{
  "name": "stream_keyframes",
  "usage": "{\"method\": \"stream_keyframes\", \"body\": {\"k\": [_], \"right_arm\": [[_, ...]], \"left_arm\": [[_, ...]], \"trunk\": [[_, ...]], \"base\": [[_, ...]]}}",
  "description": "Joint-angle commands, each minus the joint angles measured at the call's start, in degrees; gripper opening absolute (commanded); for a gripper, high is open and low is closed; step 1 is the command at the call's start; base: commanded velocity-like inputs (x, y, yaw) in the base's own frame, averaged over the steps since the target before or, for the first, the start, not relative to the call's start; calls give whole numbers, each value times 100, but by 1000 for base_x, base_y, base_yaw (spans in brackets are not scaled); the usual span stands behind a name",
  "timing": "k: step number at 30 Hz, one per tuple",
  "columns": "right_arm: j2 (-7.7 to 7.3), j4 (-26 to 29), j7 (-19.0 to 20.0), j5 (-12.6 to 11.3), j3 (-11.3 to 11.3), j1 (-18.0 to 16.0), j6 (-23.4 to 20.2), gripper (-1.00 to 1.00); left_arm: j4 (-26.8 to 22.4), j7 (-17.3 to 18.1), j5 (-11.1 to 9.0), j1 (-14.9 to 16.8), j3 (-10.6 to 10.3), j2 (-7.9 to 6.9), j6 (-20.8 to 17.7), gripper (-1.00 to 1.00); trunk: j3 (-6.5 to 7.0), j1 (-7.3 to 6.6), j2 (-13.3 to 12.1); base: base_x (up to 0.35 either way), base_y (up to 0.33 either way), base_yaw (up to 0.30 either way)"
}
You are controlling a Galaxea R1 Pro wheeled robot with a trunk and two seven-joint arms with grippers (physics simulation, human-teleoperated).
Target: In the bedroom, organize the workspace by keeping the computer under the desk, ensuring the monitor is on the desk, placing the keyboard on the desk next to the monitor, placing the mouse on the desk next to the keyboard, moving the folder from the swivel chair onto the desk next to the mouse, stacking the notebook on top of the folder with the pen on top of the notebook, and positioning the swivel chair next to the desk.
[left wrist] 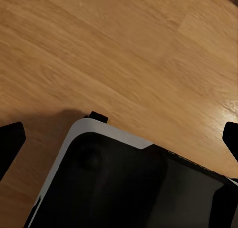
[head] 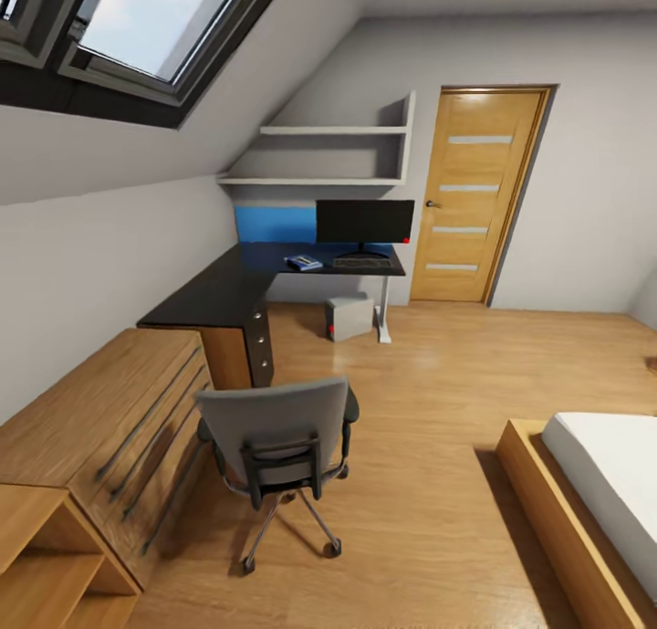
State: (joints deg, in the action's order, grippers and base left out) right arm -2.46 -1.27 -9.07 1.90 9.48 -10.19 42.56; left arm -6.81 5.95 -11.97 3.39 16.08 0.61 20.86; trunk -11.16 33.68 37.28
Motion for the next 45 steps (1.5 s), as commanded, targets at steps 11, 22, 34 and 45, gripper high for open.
{"method": "stream_keyframes", "body": {"k": [11, 22, 34, 45], "right_arm": [[2, -14, -55, 21, 51, -7, 13, 100], [8, -14, -54, 21, 54, -9, 11, 100], [16, -8, -46, 25, 65, -8, 15, 100], [41, -5, -48, 22, 64, -7, 9, 100]], "left_arm": [[4, 64, -60, 3, 27, 0, 6, 100], [4, 64, -60, 3, 27, 0, 6, 100], [4, 64, -60, 3, 27, 0, 7, 100], [4, 64, -60, 3, 27, 0, 6, 100]], "trunk": [[-52, 1, 8], [-92, 1, 8], [-98, 1, 8], [-99, 1, 8]], "base": [[0, 191, -245], [0, 16, -107], [-80, 85, -8], [-211, 228, 0]]}}
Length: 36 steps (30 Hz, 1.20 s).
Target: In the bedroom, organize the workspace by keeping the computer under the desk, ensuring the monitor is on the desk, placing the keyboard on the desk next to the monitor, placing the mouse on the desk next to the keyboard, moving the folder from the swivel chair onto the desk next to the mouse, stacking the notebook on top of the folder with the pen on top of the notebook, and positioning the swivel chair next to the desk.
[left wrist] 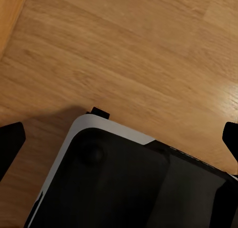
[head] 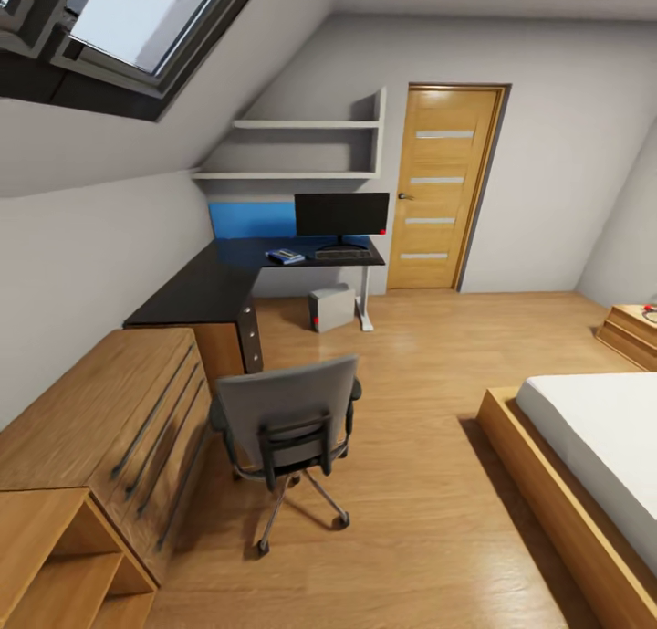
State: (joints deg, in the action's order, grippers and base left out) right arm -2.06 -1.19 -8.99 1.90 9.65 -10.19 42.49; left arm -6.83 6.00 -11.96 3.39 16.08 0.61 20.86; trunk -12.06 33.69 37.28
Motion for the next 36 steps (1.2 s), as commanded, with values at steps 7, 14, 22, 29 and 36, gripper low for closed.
{"method": "stream_keyframes", "body": {"k": [7, 14, 22, 29, 36], "right_arm": [[-3, -13, -52, 21, 46, -9, 14, 100], [-5, -13, -51, 21, 51, -8, 17, 100], [-2, -13, -50, 21, 54, -9, 21, 100], [7, -13, -50, 21, 60, -8, 34, 100], [11, -11, -50, 21, 63, -8, 35, 100]], "left_arm": [[6, 59, -61, 4, 27, 1, 6, 100], [6, 59, -61, 4, 27, 1, 8, 100], [6, 59, -61, 4, 27, 1, 8, 100], [6, 59, -61, 4, 27, 1, 9, 100], [6, 59, -61, 4, 27, 1, 7, 100]], "trunk": [[-9, 0, 8], [-9, 0, 8], [-9, 0, 8], [-9, 0, 8], [-9, 0, 8]], "base": [[-72, 81, 0], [-12, 111, 0], [-2, 249, 0], [0, 210, 0], [0, 102, 0]]}}
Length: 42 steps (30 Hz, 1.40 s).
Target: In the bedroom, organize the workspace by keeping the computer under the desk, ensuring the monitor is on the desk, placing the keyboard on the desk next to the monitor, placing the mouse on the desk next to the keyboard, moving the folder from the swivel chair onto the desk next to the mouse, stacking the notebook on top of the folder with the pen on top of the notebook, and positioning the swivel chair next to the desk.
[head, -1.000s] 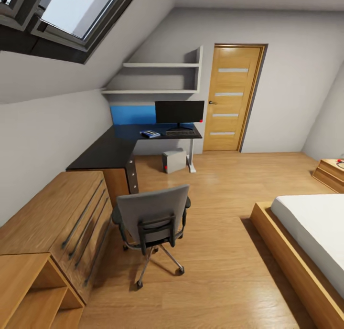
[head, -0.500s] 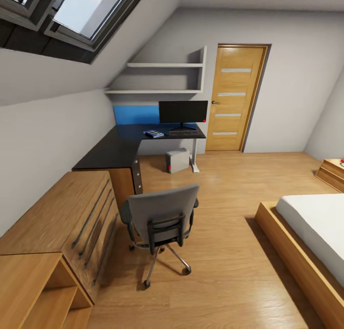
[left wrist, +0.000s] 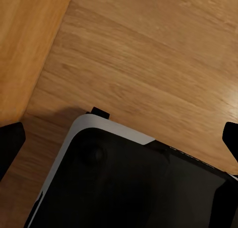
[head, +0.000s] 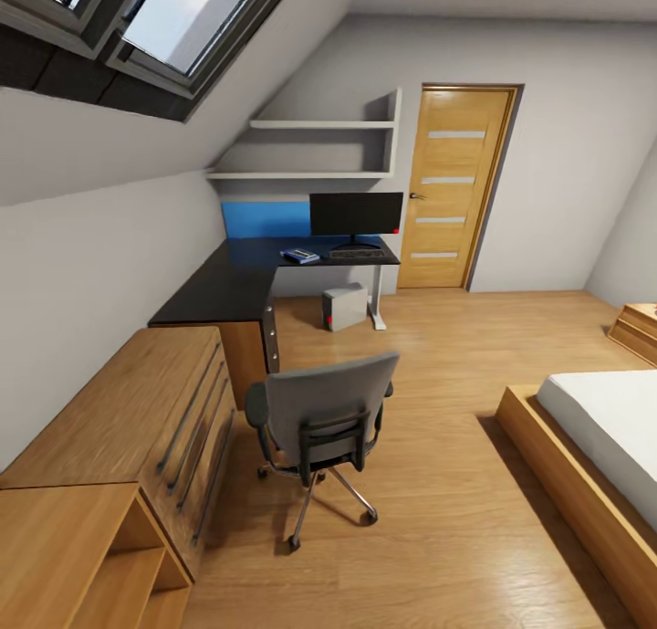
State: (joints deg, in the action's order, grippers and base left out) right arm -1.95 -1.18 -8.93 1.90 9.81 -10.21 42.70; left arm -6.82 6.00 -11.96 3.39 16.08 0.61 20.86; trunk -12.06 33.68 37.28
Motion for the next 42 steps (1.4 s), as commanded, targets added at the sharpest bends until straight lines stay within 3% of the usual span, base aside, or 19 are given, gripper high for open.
{"method": "stream_keyframes", "body": {"k": [1, 31, 42], "right_arm": [[1, -13, -57, 21, 47, -7, 16, 100], [-7, -6, -57, 13, 16, -7, 30, 100], [-1, 4, -41, 14, 31, -5, 40, 100]], "left_arm": [[5, 59, -61, 4, 27, 1, 7, 100], [-9, 59, -59, 2, 16, -25, 22, 100], [-35, 55, -64, 4, 13, 0, -11, 100]], "trunk": [[-9, 1, 7], [-9, 1, 7], [-206, 243, 449]], "base": [[0, 38, 0], [61, 39, 0], [1, 1, 0]]}}
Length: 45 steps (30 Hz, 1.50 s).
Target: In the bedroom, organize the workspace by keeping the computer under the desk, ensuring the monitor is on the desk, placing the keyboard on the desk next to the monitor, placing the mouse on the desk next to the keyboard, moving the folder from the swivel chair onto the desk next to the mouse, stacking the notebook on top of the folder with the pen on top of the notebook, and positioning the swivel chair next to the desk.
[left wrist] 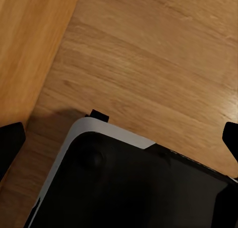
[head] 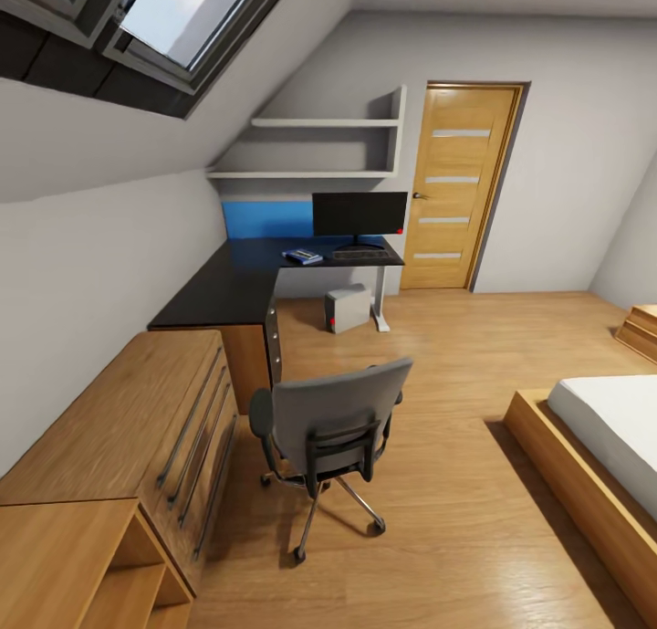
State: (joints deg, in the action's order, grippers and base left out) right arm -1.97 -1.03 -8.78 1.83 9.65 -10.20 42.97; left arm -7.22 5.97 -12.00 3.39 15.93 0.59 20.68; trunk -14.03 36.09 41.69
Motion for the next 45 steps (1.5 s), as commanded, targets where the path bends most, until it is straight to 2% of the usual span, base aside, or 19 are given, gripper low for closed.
{"method": "stream_keyframes", "body": {"k": [1, 2, 3, 5, 6, 9, 10, 13, 14, 19, 22, 28, 34, 42, 45], "right_arm": [[-1, -4, -58, 20, 45, -7, 14, 100], [-2, 5, -59, 18, 43, -7, 15, 100], [2, 97, -59, 22, 46, -8, 22, 100], [6, 140, -60, 29, 50, -8, 18, 100], [10, 395, -73, 29, 51, -7, -2, 100], [11, 692, -80, 23, 49, -7, -19, 100], [13, 900, -85, 18, 47, -8, -39, 100], [19, 1194, -103, 10, 43, -8, -111, 100], [26, 1385, -135, 7, 42, -10, -203, 100], [98, 1847, -301, 3, 39, -27, -609, 100], [175, 2084, -414, 2, 38, -78, -1015, 100], [318, 2214, -477, 2, 37, -424, -1369, 100], [423, 2244, -503, -26, 37, -833, -1537, 100], [580, 2266, -504, -371, 37, -1254, -1953, 100], [645, 2271, -503, -426, 39, -1383, -2089, 100]], "left_arm": [[-13, 58, -60, 4, 27, 3, 4, 100], [-44, 57, -59, 4, 26, 6, 1, 100], [-569, -17, -36, 4, 19, 174, -39, 100], [-760, -71, 58, 4, 11, 224, -74, 100], [-1096, -212, 553, 4, -51, 353, -195, 100], [-1357, -409, 882, 4, -70, 472, -409, 100], [-1573, -584, 1034, 4, -77, 555, -632, 100], [-1948, -809, 1167, 5, -87, 674, -1049, 100], [-2215, -900, 1217, 10, -93, 747, -1337, 100], [-2866, -1025, 1277, 91, -153, 877, -1952, 100], [-3148, -1080, 1299, 302, -289, 921, -2249, 100], [-3286, -1130, 1304, 740, -524, 938, -2436, 100], [-3326, -1144, 1305, 1139, -631, 941, -2680, 100], [-3337, -1142, 1306, 1560, -662, 941, -2839, 100], [-3338, -1142, 1306, 1656, -667, 941, -2851, 100]], "trunk": [[-27, 24, 48], [-44, 46, 88], [-62, 68, 128], [-98, 111, 208], [-116, 133, 249], [-170, 199, 369], [-188, 221, 409], [-242, 287, 529], [-260, 309, 569], [-350, 419, 770], [-404, 485, 890], [-511, 617, 1131], [-619, 748, 1372], [-763, 924, 1692], [-816, 990, 1813]], "base": [[0, 0, 0], [0, 0, 0], [0, 0, 0], [0, 0, 0], [0, 0, 0], [0, 0, 0], [0, 0, 0], [0, 0, 0], [0, 0, 0], [0, 0, 0], [0, 0, 0], [0, 0, 0], [0, 0, 0], [0, 0, 0], [0, 0, 0]]}}
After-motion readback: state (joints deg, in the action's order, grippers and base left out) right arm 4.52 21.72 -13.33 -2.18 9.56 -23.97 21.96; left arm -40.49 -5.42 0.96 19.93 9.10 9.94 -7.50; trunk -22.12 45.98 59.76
